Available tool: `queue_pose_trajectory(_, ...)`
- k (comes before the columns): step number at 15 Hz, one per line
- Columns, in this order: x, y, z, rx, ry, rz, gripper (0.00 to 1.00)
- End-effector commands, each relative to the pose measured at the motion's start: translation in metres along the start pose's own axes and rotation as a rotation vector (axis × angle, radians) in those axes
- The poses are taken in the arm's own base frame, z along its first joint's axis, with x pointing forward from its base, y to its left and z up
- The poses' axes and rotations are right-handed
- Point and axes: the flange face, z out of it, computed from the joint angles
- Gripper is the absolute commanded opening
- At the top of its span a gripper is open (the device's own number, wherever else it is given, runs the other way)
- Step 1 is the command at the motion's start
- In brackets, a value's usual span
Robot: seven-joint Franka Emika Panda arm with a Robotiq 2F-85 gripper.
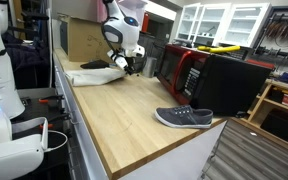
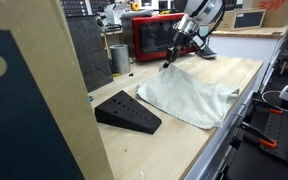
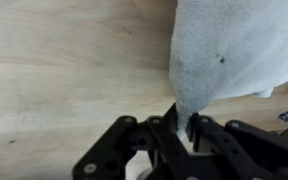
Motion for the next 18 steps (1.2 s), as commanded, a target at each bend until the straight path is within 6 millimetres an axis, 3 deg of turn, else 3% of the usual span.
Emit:
queue_pose_trajectory(1,-0.008,0.008,-0.036,-0.086,0.027,-0.026,0.02)
queue_pose_trajectory(9,-0.029,0.05,-0.088,-0.184,0.066,0.011,0.02)
queue_pose_trajectory(18,-0.061,0.093,-0.113,-0.241,0.066,0.081,0.02)
